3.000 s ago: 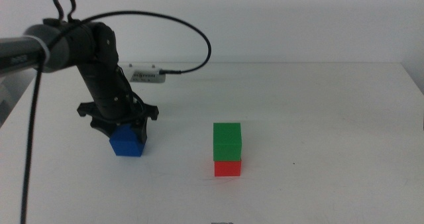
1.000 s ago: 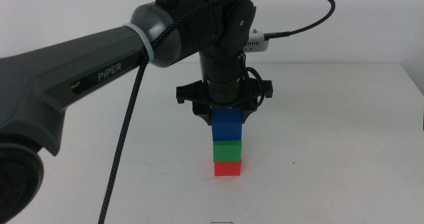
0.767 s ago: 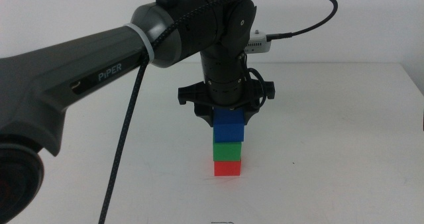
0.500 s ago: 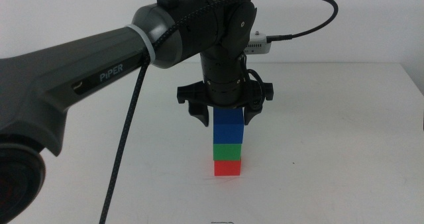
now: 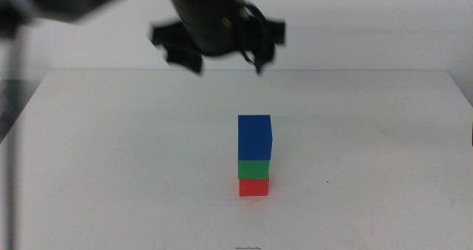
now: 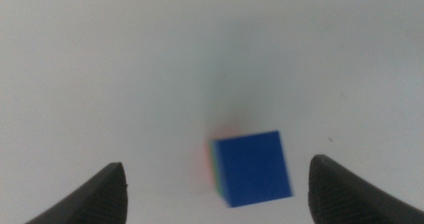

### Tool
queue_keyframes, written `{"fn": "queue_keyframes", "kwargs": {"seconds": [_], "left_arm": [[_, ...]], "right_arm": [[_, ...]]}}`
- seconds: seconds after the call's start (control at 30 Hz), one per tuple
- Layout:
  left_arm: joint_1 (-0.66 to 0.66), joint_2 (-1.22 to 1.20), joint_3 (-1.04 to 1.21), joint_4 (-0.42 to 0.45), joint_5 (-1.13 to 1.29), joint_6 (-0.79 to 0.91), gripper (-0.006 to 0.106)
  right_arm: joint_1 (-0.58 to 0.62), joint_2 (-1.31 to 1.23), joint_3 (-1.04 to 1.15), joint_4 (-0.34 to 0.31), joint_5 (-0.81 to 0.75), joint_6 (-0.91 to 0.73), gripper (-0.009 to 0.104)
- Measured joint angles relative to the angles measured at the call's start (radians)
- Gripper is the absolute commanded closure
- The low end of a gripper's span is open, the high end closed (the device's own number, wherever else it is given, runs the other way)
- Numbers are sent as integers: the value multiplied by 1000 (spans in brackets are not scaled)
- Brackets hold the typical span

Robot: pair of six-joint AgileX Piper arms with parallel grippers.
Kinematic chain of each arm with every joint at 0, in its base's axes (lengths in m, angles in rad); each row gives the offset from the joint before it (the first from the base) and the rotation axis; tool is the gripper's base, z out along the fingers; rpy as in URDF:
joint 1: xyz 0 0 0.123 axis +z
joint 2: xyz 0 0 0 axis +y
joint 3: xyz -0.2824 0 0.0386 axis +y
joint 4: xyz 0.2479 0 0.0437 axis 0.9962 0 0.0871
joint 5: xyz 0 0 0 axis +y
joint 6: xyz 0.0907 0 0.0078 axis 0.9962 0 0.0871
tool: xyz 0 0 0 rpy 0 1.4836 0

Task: Stack red cubes first, then green, then blue cubes in a specific spot.

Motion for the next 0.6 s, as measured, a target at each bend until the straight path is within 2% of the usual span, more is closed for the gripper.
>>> {"fn": "queue_keyframes", "kwargs": {"seconds": [0.13,0.33,0.47,0.6], "left_arm": [[5,-96,0,76,12,93,7],[76,-244,6,86,16,242,7],[190,-377,63,81,18,311,7],[354,-538,182,32,5,392,7]], "right_arm": [[0,0,0,0,0,0,5],[0,0,0,0,0,0,5],[0,0,0,0,0,0,5],[0,0,0,0,0,0,5]]}}
